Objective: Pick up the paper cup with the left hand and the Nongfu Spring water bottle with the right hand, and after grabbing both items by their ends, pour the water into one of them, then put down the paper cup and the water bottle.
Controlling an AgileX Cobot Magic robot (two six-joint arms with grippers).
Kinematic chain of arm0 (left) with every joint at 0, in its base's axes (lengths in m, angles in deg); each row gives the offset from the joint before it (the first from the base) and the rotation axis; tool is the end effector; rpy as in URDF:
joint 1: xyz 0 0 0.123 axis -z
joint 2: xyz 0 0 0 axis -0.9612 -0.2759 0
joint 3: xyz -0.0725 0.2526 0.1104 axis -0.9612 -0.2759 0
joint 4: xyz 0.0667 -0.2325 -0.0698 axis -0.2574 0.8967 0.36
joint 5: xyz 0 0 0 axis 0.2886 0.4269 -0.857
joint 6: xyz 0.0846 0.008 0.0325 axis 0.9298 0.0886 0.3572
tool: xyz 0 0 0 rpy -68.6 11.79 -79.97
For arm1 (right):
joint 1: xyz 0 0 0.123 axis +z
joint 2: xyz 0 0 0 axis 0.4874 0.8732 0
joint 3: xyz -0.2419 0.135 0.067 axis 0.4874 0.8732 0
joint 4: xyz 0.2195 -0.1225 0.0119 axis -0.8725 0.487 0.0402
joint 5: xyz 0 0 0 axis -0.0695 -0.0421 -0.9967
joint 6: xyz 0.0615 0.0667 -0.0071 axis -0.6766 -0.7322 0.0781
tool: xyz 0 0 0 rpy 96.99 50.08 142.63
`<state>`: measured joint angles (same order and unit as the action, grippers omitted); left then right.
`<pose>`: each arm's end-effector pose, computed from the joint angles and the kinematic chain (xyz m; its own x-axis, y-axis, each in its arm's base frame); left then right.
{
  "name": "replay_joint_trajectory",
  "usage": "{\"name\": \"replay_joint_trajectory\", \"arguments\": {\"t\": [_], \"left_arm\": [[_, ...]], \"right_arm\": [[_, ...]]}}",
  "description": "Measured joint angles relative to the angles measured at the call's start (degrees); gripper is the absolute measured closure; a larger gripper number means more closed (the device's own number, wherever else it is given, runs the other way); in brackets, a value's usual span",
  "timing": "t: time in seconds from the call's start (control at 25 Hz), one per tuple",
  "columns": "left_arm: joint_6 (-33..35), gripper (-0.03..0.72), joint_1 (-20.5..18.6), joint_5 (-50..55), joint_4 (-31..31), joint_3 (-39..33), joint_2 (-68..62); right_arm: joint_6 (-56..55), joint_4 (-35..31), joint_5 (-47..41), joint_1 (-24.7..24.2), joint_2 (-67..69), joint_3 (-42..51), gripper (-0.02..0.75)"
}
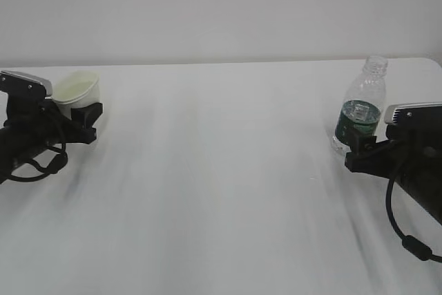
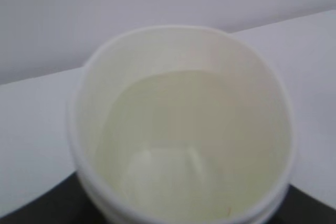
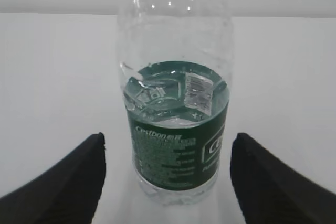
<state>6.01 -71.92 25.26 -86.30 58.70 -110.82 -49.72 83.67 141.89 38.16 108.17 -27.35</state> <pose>0.3738 -0.0407 0.0780 -0.1765 0.0797 -0.9811 0.3409 0.9400 0.0151 0.2855 0.0418 0.0915 -0.2958 -0.0630 -0.9532 -0.1268 0.9916 -0.0262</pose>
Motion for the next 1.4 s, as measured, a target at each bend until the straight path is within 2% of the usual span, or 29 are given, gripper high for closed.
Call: {"name": "replay_joint_trajectory", "arguments": {"t": [0.52, 0.64, 0.8, 0.88, 1.4], "left_arm": [[0.1, 0.276, 0.0, -1.8, 0.1, 0.0, -4.2], [0.1, 0.239, 0.0, -1.8, -0.2, 0.0, -4.2], [0.1, 0.115, 0.0, -2.2, -0.6, 0.0, -4.3], [0.1, 0.088, 0.0, -2.3, -0.1, 0.1, -4.3], [0.1, 0.071, 0.0, -2.4, 0.1, -0.7, -4.3]], "right_arm": [[-0.3, 0.4, 0.0, 0.0, 0.0, 0.0, 0.183], [-0.3, 0.4, 0.0, 0.0, 0.0, 0.0, 0.183], [-0.4, 0.4, 0.0, 0.0, 0.0, 0.0, 0.183], [-0.4, 0.4, 0.0, 0.0, 0.0, 0.0, 0.183], [-0.5, 0.4, 0.0, 0.0, 0.0, 0.0, 0.183]]}}
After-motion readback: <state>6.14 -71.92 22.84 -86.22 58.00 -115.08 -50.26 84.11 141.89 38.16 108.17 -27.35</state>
